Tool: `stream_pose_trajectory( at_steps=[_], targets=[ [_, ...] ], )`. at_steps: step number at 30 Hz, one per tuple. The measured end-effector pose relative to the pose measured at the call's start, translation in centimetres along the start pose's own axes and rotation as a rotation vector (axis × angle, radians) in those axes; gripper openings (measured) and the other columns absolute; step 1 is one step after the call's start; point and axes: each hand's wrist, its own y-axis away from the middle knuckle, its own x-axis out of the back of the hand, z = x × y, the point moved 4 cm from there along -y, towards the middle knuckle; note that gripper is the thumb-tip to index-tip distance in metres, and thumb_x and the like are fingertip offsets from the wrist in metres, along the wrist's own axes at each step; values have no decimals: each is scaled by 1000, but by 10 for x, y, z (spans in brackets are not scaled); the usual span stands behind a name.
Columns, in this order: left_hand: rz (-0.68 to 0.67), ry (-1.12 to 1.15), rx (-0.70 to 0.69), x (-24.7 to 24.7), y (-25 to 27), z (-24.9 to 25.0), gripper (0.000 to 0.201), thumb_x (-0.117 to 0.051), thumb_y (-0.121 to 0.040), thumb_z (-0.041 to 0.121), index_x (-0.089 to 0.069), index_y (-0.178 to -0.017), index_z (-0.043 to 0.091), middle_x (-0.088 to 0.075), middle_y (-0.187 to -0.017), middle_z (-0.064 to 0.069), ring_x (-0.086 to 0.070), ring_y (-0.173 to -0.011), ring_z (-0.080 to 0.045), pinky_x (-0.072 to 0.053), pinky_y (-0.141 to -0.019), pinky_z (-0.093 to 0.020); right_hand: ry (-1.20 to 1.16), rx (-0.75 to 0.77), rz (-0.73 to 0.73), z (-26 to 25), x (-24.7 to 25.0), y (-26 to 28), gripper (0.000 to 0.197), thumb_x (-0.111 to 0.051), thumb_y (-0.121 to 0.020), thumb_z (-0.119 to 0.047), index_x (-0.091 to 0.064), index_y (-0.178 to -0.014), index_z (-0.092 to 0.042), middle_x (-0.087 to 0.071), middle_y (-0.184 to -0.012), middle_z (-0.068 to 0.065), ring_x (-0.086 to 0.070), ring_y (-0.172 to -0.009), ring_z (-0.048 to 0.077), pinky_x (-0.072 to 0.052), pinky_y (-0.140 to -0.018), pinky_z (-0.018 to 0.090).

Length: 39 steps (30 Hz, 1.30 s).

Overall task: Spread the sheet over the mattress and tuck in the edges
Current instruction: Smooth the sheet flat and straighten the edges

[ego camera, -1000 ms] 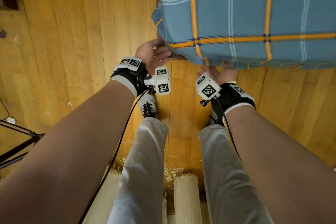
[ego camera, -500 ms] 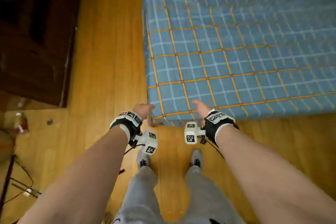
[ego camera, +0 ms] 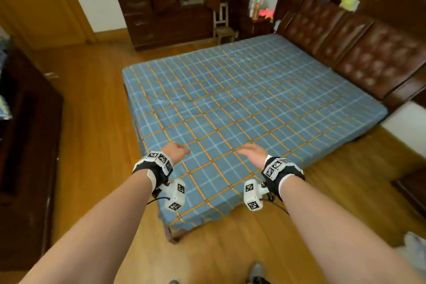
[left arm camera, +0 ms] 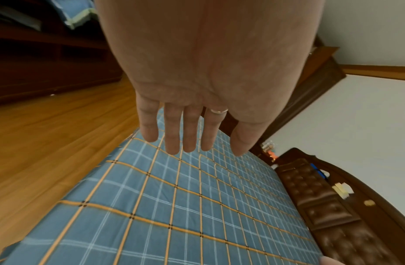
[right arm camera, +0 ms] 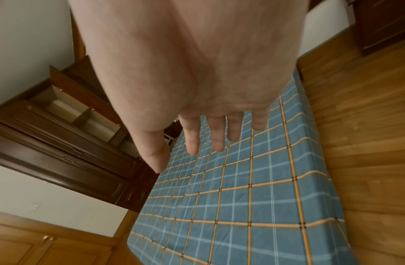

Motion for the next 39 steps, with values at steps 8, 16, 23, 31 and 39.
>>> stream_pose_trajectory(
  at_steps=[8, 16, 23, 31, 39],
  targets=[
    [81, -290, -123, -17, -4, 54, 46, -59, -90, 36, -55, -132, 18, -56, -134, -9, -56, -119, -26, -45, -97, -33, 117, 103, -75, 23, 31, -43, 61, -77, -79, -30, -53, -135, -19, -54, -137, 4, -50, -128, 23, -37, -104, 30],
    [33, -499, -117, 3, -72, 29, 54, -67, -84, 46, -52, -133, 29, -43, -142, -4, -48, -127, -25, -46, -100, -39, 359, 136, -158, -6, -10, -116, 70, -84, -65, -42, -56, -129, -35, -61, -131, -1, -59, -116, 19, -45, -100, 31],
    [-149, -637, -155, 24, -229, -2, 61, -66, -83, 51, -47, -137, 29, -39, -146, -6, -42, -133, -28, -40, -106, -44, 383, -13, -136, -19, -69, -217, 68, -85, -65, -36, -58, -127, -29, -57, -131, -2, -55, -123, 20, -43, -104, 34],
    [-253, -803, -230, -32, -442, -50, 75, -71, -76, 54, -42, -140, 29, -41, -143, -4, -39, -133, -28, -38, -104, -46, 769, 13, -153, -18, -153, -389, 84, -81, -67, -47, -42, -141, -36, -46, -146, 1, -42, -134, 27, -39, -109, 41],
    [-265, -859, -267, -174, -526, -170, 104, -83, -58, 55, -31, -140, 20, -29, -142, -5, -32, -131, -30, -41, -97, -49, 943, 52, -169, 98, -282, -485, 67, -84, -66, -38, -49, -123, -32, -38, -134, 3, -36, -129, 28, -44, -97, 47]
  ],
)
